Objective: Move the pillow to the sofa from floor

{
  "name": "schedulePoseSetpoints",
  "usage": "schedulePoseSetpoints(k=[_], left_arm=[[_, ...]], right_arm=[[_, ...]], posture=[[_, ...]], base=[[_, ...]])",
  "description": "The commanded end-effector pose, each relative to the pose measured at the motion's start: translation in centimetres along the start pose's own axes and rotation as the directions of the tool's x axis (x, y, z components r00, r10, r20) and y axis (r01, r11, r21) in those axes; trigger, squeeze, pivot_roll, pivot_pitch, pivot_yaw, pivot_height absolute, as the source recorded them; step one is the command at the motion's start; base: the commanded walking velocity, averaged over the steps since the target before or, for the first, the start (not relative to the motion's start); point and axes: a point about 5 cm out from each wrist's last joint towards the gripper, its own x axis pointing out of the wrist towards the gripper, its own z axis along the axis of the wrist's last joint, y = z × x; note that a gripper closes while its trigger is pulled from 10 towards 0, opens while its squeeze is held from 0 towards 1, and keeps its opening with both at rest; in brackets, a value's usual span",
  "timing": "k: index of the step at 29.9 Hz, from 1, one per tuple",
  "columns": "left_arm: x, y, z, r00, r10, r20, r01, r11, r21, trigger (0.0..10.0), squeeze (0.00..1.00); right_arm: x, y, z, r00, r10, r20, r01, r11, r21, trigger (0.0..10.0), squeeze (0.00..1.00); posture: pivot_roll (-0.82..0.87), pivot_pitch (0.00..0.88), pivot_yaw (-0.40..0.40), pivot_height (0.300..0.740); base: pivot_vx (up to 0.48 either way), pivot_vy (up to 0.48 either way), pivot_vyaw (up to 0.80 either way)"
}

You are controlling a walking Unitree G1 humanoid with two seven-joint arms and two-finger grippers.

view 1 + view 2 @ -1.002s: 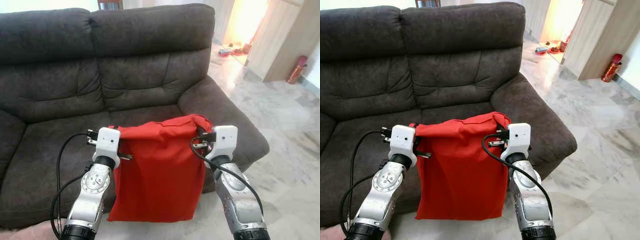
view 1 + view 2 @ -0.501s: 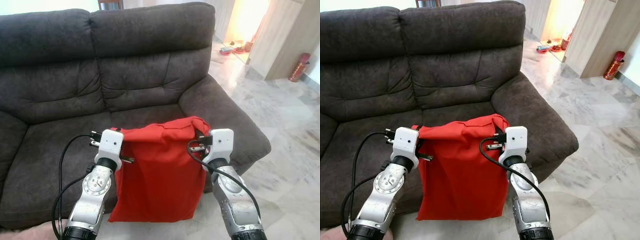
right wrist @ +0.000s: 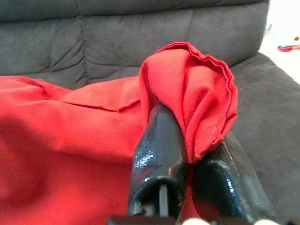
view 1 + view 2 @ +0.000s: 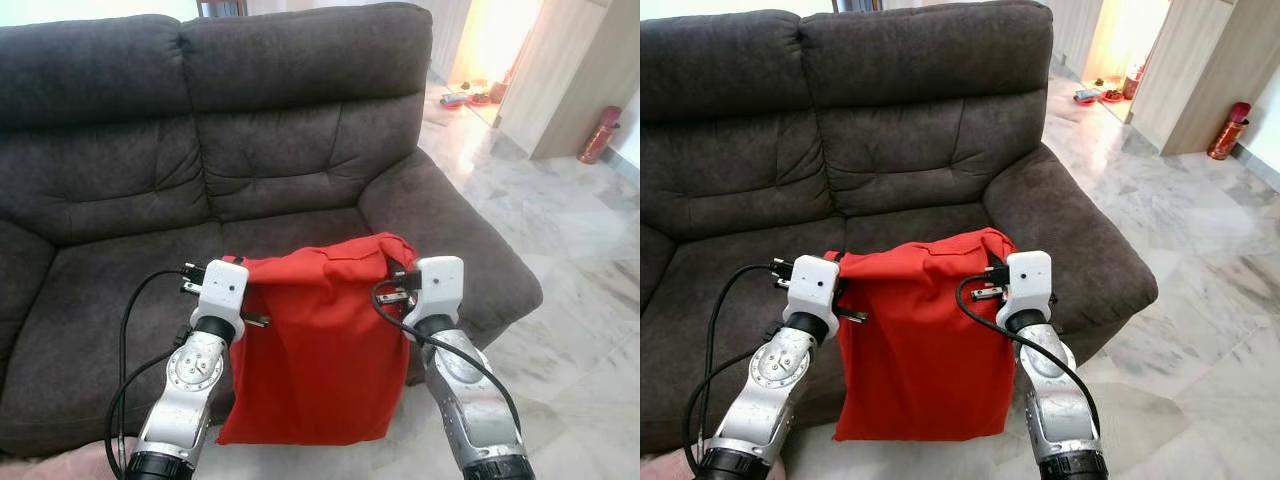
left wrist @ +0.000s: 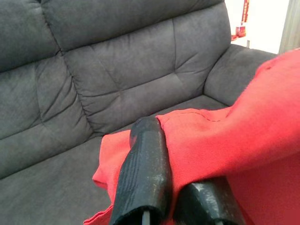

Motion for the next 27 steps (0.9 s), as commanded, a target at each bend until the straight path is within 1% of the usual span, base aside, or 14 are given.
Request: schedulePoseSetpoints(k=[1, 4, 7, 10, 12, 17, 22, 23, 25, 27], left_arm=[[0.85, 0.14, 2.41, 0.992, -0.004, 0.123, 0.002, 1.000, 0.018, 10.0, 0.00], [0.84, 0.32, 2.31, 0.993, 0.007, 0.120, -0.008, 1.000, 0.015, 10.0, 0.00], [0.79, 0.23, 2.22, 0.993, 0.005, 0.118, -0.007, 1.000, 0.015, 10.0, 0.00], [0.87, 0.02, 2.26, 0.993, 0.007, 0.120, -0.008, 1.000, 0.009, 10.0, 0.00], [0.94, -0.10, 2.36, 0.992, 0.010, 0.123, -0.011, 1.000, 0.004, 10.0, 0.00], [0.79, -0.16, 2.31, 0.992, 0.009, 0.124, -0.009, 1.000, 0.003, 10.0, 0.00], [0.67, 0.20, 2.22, 0.992, 0.013, 0.122, -0.014, 1.000, 0.009, 10.0, 0.00], [0.71, 0.31, 2.23, 0.992, 0.017, 0.122, -0.018, 1.000, 0.009, 10.0, 0.00], [0.72, 0.33, 2.23, 0.992, 0.018, 0.122, -0.019, 1.000, 0.009, 10.0, 0.00], [0.76, 0.30, 2.26, 0.992, 0.020, 0.124, -0.021, 1.000, 0.009, 10.0, 0.00]], right_arm=[[0.53, 1.22, 1.20, 0.997, 0.054, 0.053, -0.053, 0.999, -0.009, 10.0, 0.00], [0.42, 1.60, 1.05, 0.996, 0.074, 0.043, -0.073, 0.997, -0.027, 10.0, 0.00], [0.28, 1.75, 1.07, 0.994, 0.101, 0.047, -0.099, 0.994, -0.050, 10.0, 0.00], [0.28, 1.51, 1.22, 0.993, 0.106, 0.054, -0.103, 0.993, -0.053, 10.0, 0.00], [0.44, 1.10, 1.40, 0.994, 0.090, 0.062, -0.088, 0.996, -0.034, 10.0, 0.00], [0.68, 0.99, 1.43, 0.994, 0.089, 0.057, -0.086, 0.995, -0.048, 10.0, 0.00], [0.72, 1.54, 1.41, 0.993, 0.102, 0.056, -0.100, 0.994, -0.050, 10.0, 0.00], [0.68, 1.71, 1.36, 0.992, 0.113, 0.054, -0.110, 0.992, -0.067, 10.0, 0.00], [0.67, 1.74, 1.36, 0.992, 0.116, 0.054, -0.112, 0.991, -0.071, 10.0, 0.00], [0.62, 1.93, 1.45, 0.988, 0.143, 0.059, -0.137, 0.986, -0.091, 10.0, 0.00]], posture=[[0.16, 0.000, -0.045, 0.740], [0.15, 0.000, -0.043, 0.740], [0.14, 0.000, -0.045, 0.740], [0.14, 0.000, -0.049, 0.740], [0.14, 0.000, -0.052, 0.740], [0.15, 0.000, -0.052, 0.740], [0.15, 0.000, -0.052, 0.740], [0.15, 0.000, -0.053, 0.740], [0.15, 0.000, -0.053, 0.740], [0.15, 0.000, -0.054, 0.740]], base=[[0.000, 0.000, 0.00], [0.000, 0.000, 0.00], [0.000, -0.244, 0.62], [0.000, -0.252, 0.80], [0.000, -0.283, 0.00], [0.000, -0.287, 0.00], [0.000, -0.303, 0.00], [0.000, -0.304, 0.00], [0.000, -0.304, 0.00], [0.000, -0.309, 0.63]])
